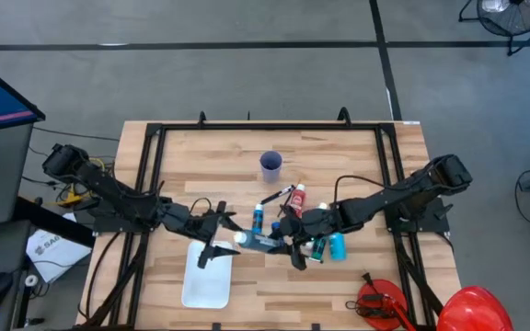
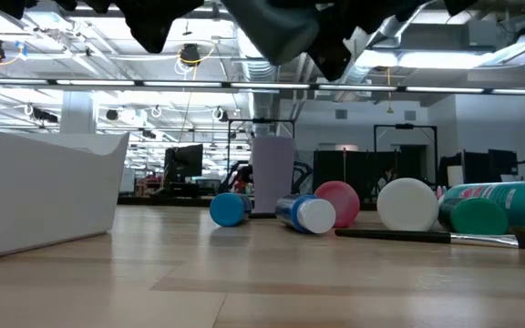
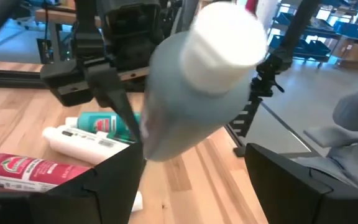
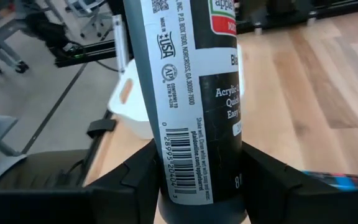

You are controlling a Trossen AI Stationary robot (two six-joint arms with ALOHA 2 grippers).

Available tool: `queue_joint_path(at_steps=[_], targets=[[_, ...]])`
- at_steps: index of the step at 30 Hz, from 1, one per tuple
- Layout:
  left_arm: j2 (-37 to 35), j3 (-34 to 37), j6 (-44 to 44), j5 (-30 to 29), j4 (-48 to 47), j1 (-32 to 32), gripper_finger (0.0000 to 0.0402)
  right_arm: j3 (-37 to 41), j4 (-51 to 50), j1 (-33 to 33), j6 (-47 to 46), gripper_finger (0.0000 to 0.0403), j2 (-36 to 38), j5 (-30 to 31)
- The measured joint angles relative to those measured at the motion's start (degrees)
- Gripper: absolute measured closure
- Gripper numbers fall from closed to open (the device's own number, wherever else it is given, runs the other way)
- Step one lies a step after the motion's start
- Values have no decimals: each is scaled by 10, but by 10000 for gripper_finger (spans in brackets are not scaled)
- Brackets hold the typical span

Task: Pick & Place Paint Supplies
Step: Put the black paint bottle into the white bin

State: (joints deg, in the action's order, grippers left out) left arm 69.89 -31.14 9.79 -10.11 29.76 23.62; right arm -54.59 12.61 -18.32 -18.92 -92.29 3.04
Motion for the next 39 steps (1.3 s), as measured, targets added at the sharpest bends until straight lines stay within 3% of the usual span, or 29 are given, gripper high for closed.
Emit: queue_joint_path(at_steps=[4, 9, 18, 39], targets=[[0, 0, -1, -7, 1, 0, 123, 0, -2, 7, 0, 231, 0, 17], [0, 0, -4, -56, 2, -3, 124, -1, 7, 13, -5, 232, -14, 33], [0, 0, -5, -63, 7, -5, 124, -1, 59, 27, -8, 230, -54, 28], [0, 0, -5, -83, 10, -15, 124, -1, 82, 46, -6, 228, -55, 20]])
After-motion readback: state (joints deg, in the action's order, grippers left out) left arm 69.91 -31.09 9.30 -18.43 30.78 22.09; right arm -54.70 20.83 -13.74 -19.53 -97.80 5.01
